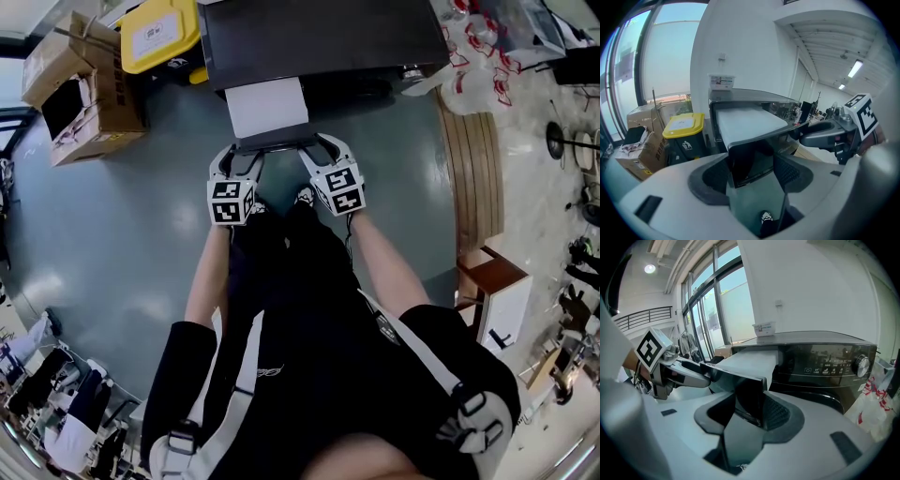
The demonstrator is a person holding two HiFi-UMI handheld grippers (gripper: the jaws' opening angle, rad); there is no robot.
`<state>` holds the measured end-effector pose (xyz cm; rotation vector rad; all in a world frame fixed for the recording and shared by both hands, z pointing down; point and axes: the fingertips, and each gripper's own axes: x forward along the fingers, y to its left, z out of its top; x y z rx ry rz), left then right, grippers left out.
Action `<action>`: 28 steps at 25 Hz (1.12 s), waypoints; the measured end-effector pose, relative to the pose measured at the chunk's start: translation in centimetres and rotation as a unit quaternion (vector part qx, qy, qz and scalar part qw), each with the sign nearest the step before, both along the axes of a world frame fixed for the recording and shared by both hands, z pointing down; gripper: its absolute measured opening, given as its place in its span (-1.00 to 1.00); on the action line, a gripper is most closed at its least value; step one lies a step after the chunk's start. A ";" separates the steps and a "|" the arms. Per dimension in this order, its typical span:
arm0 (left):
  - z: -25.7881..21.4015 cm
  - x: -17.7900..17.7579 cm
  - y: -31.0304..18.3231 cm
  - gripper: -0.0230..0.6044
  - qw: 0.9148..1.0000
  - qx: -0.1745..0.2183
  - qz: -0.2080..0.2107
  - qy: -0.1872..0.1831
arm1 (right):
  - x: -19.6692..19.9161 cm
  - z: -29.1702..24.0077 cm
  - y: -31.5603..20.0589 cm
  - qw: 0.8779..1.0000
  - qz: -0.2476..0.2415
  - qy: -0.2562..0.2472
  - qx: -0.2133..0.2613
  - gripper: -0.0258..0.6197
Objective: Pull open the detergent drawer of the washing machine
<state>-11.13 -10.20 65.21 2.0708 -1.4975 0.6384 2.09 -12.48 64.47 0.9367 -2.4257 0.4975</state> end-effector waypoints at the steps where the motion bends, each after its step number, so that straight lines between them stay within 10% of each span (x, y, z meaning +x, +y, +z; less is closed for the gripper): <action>1: 0.0 0.0 0.1 -0.02 1.000 0.000 0.000 0.000 | 0.0 0.0 0.1 1.000 0.000 0.000 -0.001 -0.34; 28: -0.1 0.6 3.6 -0.02 1.000 -0.008 0.008 0.015 | 0.7 0.0 3.7 1.000 0.010 0.011 0.003 -0.33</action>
